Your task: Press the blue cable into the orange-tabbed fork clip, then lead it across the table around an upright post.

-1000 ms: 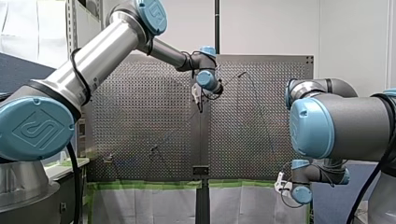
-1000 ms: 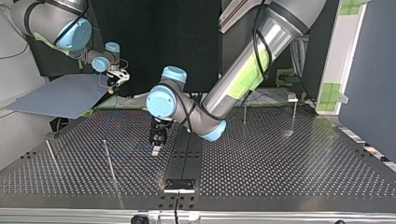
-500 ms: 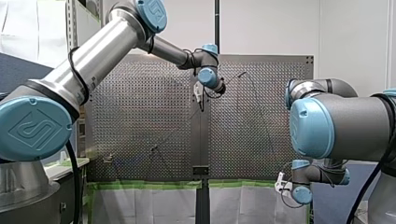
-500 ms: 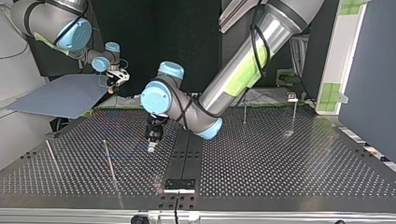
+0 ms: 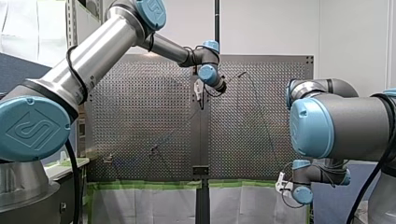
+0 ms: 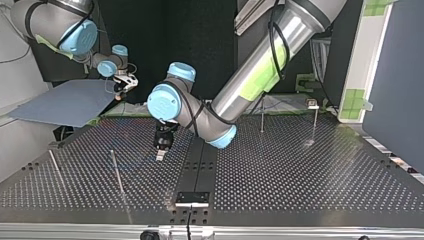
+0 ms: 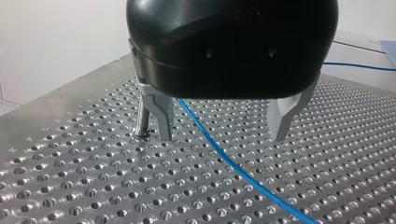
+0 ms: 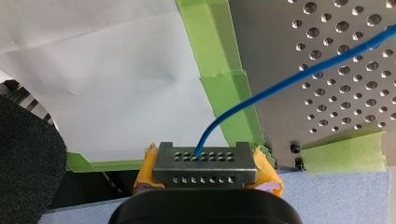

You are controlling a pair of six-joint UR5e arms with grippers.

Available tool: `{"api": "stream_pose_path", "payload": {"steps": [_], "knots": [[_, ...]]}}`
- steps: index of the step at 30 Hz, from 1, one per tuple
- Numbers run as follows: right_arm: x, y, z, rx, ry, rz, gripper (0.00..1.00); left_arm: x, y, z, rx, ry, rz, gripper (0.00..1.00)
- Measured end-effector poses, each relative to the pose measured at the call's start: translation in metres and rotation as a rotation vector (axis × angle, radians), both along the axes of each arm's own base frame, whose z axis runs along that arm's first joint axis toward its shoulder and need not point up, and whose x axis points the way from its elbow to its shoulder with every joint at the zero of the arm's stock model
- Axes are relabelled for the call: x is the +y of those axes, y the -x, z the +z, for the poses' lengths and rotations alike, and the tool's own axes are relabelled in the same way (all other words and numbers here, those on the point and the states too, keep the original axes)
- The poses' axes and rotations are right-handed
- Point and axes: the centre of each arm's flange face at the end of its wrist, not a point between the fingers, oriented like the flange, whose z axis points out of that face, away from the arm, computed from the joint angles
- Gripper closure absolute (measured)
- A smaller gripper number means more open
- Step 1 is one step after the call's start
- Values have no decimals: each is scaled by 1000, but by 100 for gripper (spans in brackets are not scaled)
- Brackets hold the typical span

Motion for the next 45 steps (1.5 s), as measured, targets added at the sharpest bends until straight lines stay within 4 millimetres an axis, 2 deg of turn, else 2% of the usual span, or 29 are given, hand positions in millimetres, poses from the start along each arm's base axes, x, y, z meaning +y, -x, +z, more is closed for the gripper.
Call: {"api": "stream_pose_path", "payload": {"steps": [20, 45], "knots": [[0, 0, 0, -9, -5, 25, 100, 1, 9, 7, 18, -15, 3, 0], [1, 0, 0, -8, -8, 31, 100, 1, 9, 8, 17, -14, 5, 0]]}}
